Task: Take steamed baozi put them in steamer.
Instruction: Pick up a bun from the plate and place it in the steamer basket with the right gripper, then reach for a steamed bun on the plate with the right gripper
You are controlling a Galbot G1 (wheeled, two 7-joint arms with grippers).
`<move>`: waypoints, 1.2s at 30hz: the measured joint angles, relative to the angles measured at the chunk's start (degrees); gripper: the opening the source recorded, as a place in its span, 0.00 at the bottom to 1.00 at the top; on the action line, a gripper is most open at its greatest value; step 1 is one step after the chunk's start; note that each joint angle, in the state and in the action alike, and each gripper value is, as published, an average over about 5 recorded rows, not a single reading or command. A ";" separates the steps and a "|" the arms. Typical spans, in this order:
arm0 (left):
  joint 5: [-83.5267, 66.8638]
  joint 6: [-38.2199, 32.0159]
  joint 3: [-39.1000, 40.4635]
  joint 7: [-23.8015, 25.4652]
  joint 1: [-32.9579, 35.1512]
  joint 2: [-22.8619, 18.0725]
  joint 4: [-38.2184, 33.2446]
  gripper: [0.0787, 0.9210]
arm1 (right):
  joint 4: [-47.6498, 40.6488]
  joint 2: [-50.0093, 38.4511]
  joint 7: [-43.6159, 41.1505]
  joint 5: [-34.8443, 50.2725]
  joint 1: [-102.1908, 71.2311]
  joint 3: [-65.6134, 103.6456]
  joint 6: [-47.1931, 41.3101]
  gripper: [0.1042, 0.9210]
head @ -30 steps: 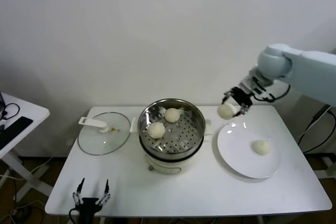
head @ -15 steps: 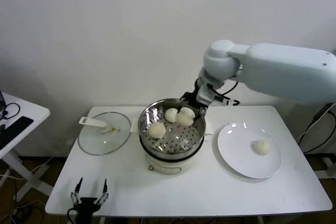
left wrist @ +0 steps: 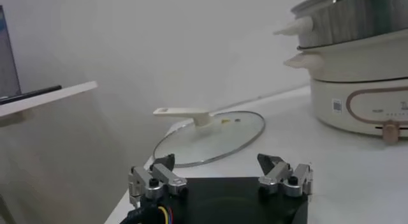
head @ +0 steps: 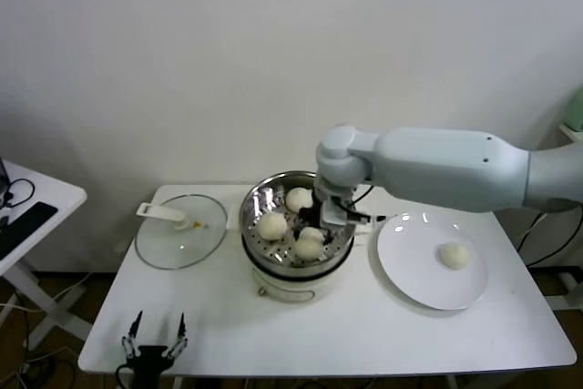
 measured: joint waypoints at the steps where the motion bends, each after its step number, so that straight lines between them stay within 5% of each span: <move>1: 0.04 -0.03 0.00 -0.02 -0.01 0.00 0.04 0.88 | -0.16 0.26 0.12 -0.35 -0.47 0.14 0.10 0.67; 9: 0.35 -0.19 0.10 -0.09 0.03 0.00 0.04 0.88 | -1.90 1.98 0.81 -2.57 -2.82 1.33 1.29 0.68; 18: 0.63 0.23 0.17 -0.17 0.26 0.00 -0.54 0.88 | -3.47 1.47 -0.57 -0.28 -1.63 1.57 2.95 0.87; 36: 0.36 -0.35 0.45 -0.17 -1.05 0.00 0.66 0.88 | -10.19 -9.58 -3.85 29.86 14.69 -14.96 -9.89 0.88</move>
